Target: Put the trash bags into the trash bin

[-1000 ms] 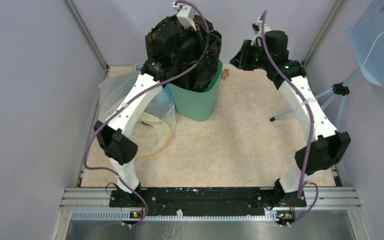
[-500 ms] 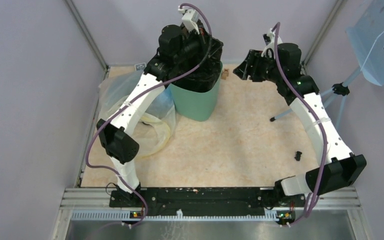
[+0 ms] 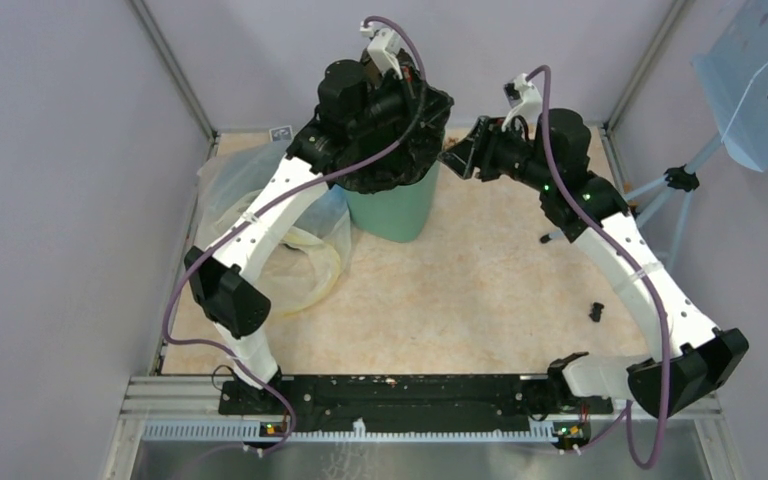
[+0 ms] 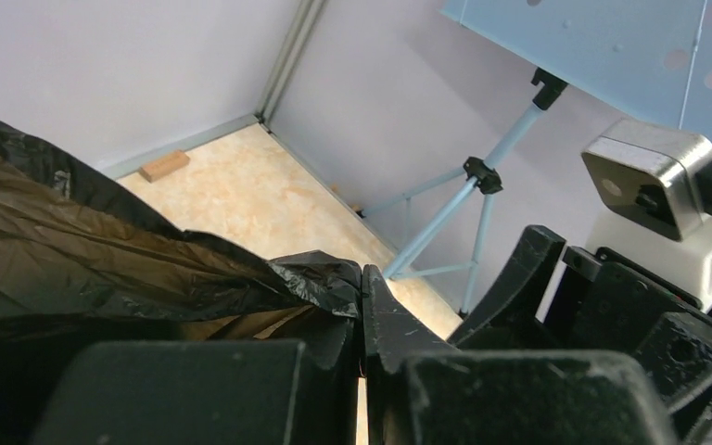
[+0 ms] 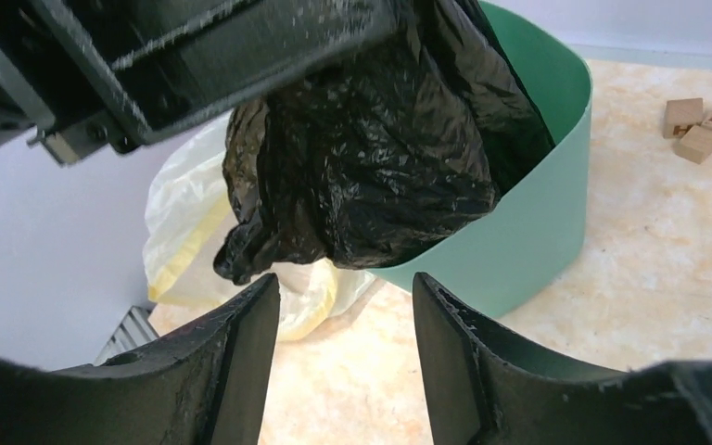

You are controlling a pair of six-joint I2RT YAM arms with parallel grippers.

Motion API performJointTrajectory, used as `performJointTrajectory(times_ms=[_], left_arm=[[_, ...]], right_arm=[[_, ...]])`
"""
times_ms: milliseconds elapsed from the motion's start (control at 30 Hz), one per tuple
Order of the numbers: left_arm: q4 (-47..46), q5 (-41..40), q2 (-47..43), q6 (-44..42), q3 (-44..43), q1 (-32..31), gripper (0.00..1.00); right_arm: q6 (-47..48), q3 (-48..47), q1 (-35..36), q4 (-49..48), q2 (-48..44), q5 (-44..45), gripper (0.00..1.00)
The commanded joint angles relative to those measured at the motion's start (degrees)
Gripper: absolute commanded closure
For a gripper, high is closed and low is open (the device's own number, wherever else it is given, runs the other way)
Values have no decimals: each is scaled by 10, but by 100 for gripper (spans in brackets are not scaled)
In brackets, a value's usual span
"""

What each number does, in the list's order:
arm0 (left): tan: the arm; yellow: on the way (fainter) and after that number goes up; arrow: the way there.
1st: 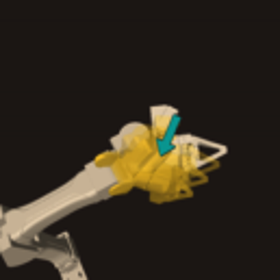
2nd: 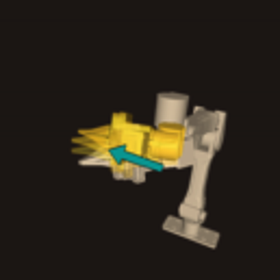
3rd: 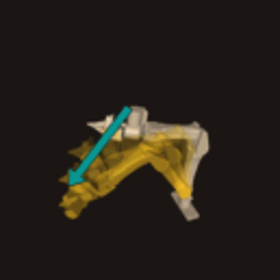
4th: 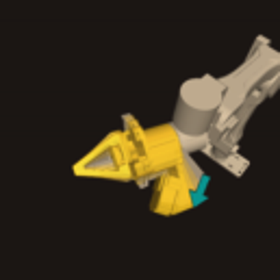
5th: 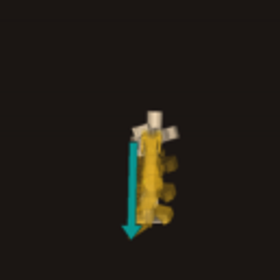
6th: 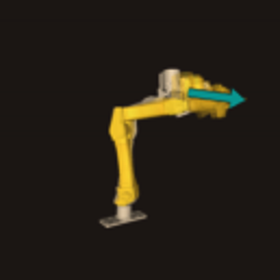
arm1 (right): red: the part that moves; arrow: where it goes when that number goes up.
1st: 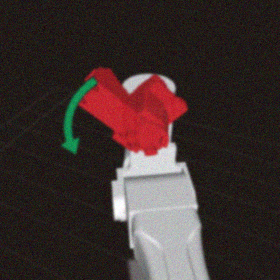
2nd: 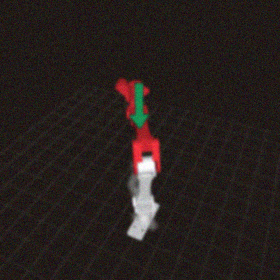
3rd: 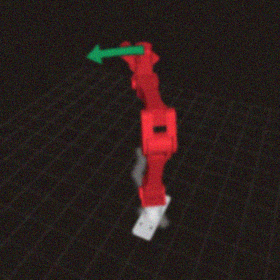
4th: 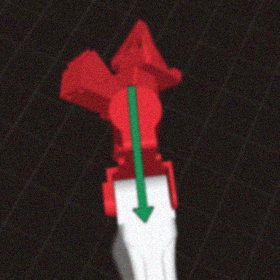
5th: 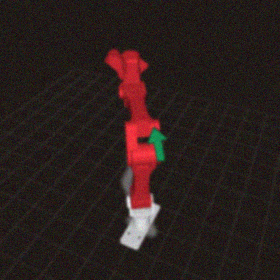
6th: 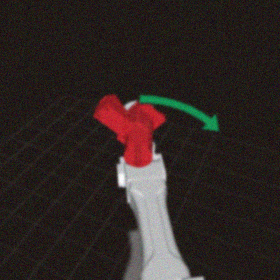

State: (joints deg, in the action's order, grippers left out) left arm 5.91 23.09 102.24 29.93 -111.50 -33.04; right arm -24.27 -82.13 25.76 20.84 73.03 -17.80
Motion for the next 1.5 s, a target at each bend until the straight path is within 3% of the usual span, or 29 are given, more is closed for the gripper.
performJointTrajectory(times_ms=[0, 167, 533, 667, 933, 1467], left_arm=[[-31, -10, -31, 20, 9, -21, 95], [-21, -38, -35, 34, 14, -37, 94], [-54, -63, -66, 99, 67, -54, 94], [-89, -72, -84, 124, 100, -58, 93], [-98, -76, -101, 145, 122, -62, 92], [-117, -57, -101, 194, 149, -63, 89]], right_arm=[[-42, 29, 8, -101, -23, -10, 45], [-55, 74, 44, -143, -30, 10, 42], [-116, 220, 88, -377, -60, 44, 42], [-136, 239, 96, -419, -53, 59, 42], [-162, 232, 112, -426, -34, 160, 45], [-133, 226, 121, -486, -1, 71, 48]])
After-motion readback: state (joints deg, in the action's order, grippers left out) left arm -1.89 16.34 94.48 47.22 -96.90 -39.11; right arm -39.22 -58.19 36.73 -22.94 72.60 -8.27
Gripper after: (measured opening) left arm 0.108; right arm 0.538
